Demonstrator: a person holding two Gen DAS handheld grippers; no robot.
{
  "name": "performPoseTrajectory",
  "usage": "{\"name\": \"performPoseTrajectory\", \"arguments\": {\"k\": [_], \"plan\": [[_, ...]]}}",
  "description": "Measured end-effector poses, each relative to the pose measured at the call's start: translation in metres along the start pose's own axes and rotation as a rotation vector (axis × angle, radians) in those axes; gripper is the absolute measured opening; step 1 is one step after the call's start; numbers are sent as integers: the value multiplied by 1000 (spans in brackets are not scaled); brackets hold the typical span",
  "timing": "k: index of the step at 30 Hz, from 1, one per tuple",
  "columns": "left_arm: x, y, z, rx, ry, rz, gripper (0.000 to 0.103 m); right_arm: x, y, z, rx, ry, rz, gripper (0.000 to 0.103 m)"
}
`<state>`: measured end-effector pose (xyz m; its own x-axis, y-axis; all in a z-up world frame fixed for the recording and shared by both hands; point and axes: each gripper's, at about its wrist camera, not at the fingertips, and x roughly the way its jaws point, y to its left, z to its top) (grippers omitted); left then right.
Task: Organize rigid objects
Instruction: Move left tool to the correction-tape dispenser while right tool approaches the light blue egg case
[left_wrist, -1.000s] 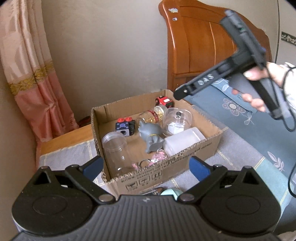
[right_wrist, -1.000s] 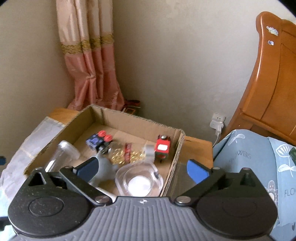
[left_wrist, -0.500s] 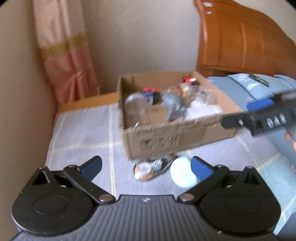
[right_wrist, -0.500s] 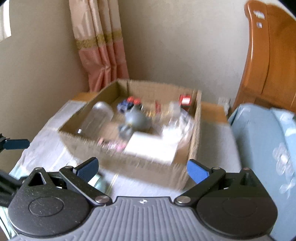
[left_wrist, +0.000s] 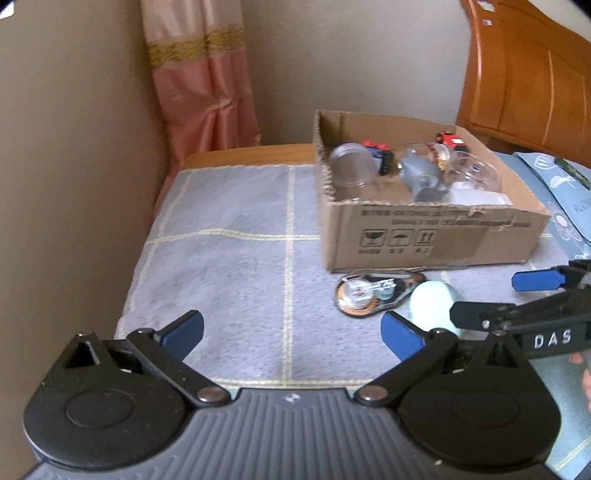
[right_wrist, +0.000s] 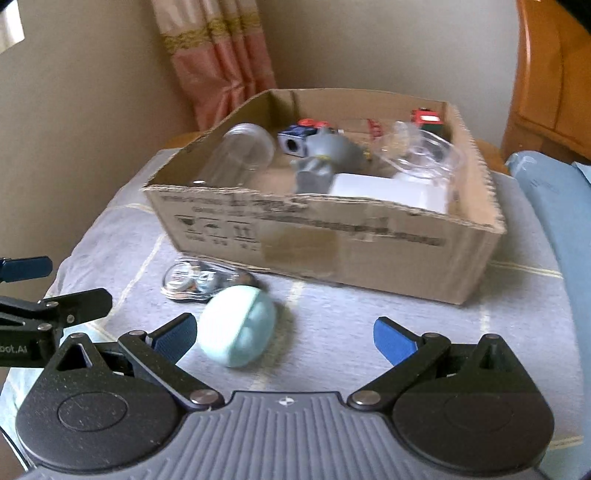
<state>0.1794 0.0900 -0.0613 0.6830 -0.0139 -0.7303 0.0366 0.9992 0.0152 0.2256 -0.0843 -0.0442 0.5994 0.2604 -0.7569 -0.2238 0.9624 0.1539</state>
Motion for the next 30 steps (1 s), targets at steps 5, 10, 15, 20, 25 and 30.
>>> {"name": "performPoseTrajectory", "arguments": {"k": [5, 10, 15, 20, 25, 30], "plan": [[3, 12, -1, -28, 2, 32, 102, 16, 17, -4, -18, -23, -26, 103], [5, 18, -2, -48, -6, 19, 102, 35, 27, -11, -43, -39, -127, 103], [10, 9, -1, -33, -5, -30, 102, 34, 19, -15, -55, -64, -177, 103], [24, -9, 8, -29, 6, -91, 102, 28, -7, -17, -11, -60, -220, 103], [42, -35, 14, 17, -7, -112, 102, 20, -31, -24, -4, -76, -223, 103], [65, -58, 17, 48, 7, -123, 102, 19, -35, -29, -25, -101, -208, 103]]}}
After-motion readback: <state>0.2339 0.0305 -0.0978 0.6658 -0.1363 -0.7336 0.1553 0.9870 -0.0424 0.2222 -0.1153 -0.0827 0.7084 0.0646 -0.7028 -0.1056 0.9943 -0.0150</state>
